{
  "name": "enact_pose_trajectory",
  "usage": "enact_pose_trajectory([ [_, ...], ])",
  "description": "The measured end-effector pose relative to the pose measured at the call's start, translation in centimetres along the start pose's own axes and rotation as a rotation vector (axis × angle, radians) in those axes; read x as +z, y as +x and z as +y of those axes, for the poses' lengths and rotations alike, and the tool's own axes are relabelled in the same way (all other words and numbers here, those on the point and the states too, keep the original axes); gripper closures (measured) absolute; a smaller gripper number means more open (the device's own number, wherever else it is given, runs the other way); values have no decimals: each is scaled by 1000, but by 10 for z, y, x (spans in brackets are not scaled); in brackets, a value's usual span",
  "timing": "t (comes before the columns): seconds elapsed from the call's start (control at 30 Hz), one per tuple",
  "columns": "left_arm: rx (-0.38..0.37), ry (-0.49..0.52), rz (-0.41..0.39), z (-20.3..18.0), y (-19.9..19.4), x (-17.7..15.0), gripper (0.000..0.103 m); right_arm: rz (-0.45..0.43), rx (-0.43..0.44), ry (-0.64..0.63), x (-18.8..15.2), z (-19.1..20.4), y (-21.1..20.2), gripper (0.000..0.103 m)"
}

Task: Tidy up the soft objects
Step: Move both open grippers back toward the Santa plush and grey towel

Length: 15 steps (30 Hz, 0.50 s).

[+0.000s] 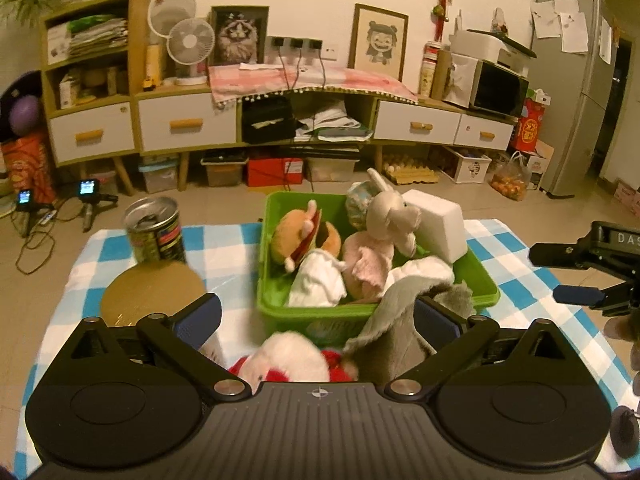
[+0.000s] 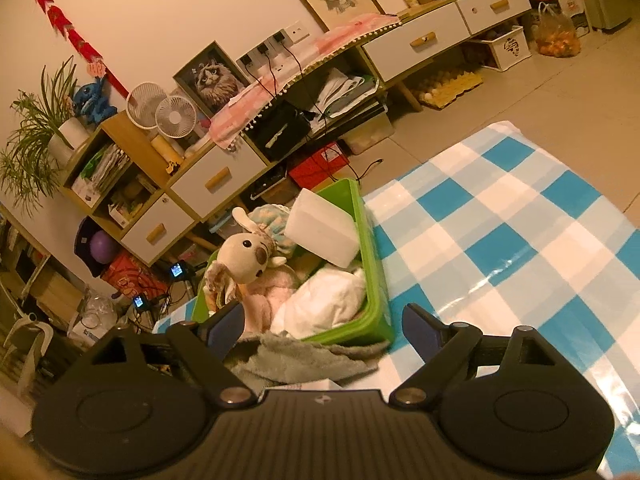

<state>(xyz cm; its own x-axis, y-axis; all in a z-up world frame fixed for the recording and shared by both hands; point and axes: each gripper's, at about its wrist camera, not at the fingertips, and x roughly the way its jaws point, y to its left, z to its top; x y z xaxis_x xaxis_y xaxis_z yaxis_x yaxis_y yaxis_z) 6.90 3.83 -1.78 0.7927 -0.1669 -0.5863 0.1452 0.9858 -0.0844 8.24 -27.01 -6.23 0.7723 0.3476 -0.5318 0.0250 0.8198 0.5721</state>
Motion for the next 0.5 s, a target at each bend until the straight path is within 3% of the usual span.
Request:
enact_pose_trajectory([
  [0.3, 4, -21, 22, 18, -8, -21, 5, 4, -42, -32, -8, -11, -14, 39],
  [0.5, 46, 20, 40, 29, -11, -42, 5, 6, -71, -95, -16, -19, -24, 39],
])
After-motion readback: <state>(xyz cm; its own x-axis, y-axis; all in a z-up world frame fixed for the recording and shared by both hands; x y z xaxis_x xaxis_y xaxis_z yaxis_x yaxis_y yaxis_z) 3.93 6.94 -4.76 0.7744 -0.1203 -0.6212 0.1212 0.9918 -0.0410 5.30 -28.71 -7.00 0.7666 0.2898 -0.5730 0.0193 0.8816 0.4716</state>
